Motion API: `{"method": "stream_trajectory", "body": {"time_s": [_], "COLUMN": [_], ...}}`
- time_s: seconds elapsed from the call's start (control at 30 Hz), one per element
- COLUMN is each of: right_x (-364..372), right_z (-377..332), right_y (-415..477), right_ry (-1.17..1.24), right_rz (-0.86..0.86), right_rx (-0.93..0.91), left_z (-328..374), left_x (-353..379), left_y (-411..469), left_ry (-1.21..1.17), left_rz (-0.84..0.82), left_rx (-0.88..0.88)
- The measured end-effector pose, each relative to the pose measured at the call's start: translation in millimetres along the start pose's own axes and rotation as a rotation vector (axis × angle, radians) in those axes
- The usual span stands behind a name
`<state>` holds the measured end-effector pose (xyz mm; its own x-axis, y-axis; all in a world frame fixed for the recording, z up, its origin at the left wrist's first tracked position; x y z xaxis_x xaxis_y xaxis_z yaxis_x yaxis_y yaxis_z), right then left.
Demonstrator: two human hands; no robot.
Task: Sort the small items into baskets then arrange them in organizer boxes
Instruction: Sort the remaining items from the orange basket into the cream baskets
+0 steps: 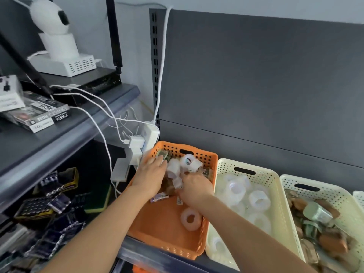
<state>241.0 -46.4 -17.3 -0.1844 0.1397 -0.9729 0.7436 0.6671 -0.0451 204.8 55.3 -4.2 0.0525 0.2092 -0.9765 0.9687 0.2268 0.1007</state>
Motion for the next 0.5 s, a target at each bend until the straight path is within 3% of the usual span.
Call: {"method": "stream_trajectory", "body": {"time_s": [0.13, 0.3, 0.4, 0.5], "right_x": [5, 1, -20, -58], "right_z": [3, 7, 10, 28], "right_y": [9, 9, 1, -15], "right_ry": [0.035, 0.259, 0.384, 0.347], "right_rz": [-0.007, 0.049, 0.205, 0.455], "right_rx": [0.025, 0.017, 0.008, 0.036], "left_z": [-8, -12, -12, 0], "left_x": [2, 0, -20, -50], "left_y": [10, 15, 20, 24], "left_ry": [-0.002, -0.006, -0.133, -0.364], "left_rz": [0.024, -0.013, 0.077, 0.214], "left_rx": [-0.063, -0.11, -0.164, -0.189]}}
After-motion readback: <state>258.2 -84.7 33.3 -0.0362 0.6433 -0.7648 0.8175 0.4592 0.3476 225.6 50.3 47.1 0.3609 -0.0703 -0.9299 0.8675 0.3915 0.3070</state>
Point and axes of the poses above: each hand's wrist, its own y-axis towards the middle knuckle, its own x-axis out of the palm, z = x × y, the point moved 9 cm from there along y, towards the middle knuckle, and after that the axes turned 6 degrees about y, right-handed, at the moved point
